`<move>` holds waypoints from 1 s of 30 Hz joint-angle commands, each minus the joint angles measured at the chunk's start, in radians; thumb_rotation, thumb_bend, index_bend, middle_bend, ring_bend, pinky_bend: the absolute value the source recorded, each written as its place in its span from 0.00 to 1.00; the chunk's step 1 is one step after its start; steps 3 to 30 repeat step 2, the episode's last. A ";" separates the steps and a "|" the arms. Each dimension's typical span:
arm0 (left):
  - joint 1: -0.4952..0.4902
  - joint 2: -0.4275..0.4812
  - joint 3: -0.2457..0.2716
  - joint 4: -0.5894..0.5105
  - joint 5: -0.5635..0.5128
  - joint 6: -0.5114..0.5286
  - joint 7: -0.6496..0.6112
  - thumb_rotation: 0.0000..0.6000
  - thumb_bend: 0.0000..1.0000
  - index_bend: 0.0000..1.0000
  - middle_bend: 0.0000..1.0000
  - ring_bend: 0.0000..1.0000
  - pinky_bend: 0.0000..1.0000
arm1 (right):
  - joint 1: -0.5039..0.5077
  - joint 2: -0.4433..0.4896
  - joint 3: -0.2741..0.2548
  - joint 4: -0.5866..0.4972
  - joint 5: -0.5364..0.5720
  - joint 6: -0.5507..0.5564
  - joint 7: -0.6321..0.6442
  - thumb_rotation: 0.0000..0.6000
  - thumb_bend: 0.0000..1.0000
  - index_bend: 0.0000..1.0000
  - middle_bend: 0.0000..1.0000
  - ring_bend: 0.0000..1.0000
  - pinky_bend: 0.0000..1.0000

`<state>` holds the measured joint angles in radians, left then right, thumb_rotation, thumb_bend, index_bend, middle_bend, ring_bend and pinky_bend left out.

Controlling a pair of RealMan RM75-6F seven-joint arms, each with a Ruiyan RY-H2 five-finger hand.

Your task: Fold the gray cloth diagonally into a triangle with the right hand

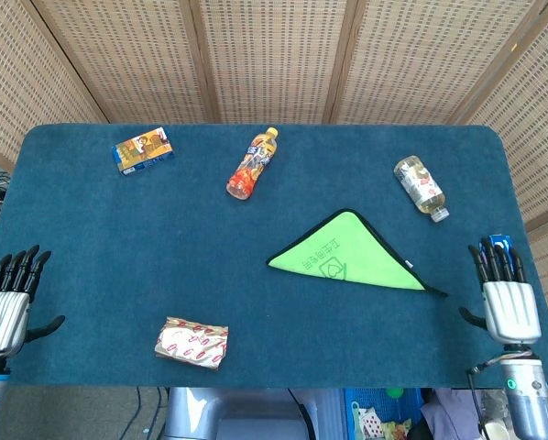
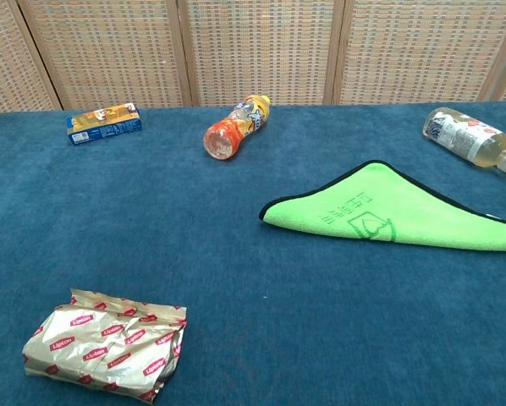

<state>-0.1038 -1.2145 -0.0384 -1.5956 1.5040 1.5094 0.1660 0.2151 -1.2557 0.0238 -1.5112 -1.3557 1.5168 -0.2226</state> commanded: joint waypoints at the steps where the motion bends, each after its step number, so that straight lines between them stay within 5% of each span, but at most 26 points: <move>1: 0.003 0.000 0.001 -0.002 0.002 0.003 0.004 1.00 0.10 0.00 0.00 0.00 0.00 | -0.046 0.009 -0.031 0.014 -0.020 0.027 0.035 1.00 0.00 0.04 0.00 0.00 0.00; 30: 0.003 0.000 0.001 -0.002 0.002 0.004 0.004 1.00 0.10 0.00 0.00 0.00 0.00 | -0.050 0.008 -0.033 0.017 -0.020 0.029 0.040 1.00 0.00 0.04 0.00 0.00 0.00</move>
